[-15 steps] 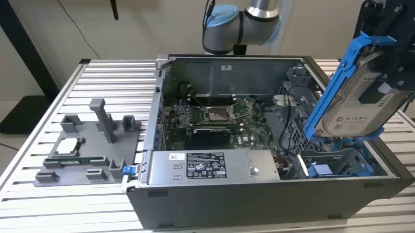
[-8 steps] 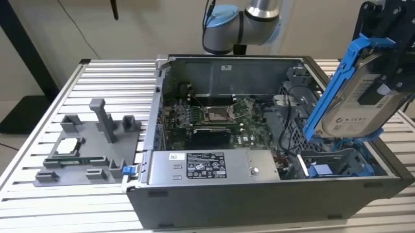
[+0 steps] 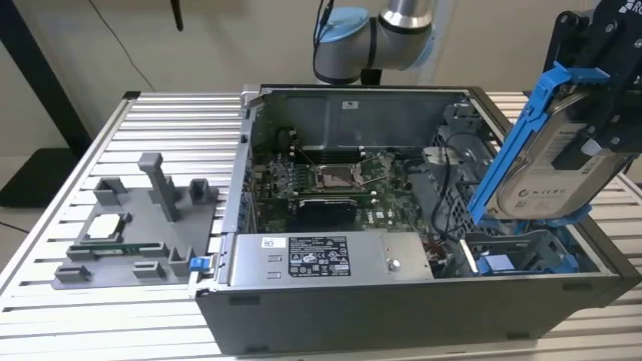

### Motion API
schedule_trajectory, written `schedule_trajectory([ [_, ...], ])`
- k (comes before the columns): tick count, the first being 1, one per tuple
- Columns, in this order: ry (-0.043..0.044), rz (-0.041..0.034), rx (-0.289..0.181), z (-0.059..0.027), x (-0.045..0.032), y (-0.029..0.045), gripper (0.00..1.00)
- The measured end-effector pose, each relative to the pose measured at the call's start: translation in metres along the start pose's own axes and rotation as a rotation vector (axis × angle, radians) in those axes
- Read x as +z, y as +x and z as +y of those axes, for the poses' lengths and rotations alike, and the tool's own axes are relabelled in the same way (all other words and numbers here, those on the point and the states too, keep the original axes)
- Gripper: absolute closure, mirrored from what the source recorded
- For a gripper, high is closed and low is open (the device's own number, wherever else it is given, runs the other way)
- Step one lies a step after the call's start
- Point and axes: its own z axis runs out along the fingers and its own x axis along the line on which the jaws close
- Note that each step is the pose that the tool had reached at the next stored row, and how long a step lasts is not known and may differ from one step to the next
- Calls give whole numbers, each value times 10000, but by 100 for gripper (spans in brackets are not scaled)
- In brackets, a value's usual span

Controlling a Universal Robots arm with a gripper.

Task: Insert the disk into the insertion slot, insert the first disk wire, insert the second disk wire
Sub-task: 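Insert the disk into the insertion slot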

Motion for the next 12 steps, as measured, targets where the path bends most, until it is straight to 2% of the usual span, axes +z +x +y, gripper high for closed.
schedule_trajectory([
  [7, 0, -3, 118, -13, 90, 27, 100],
  [12, -1, -7, 227, -19, 108, 29, 100],
])
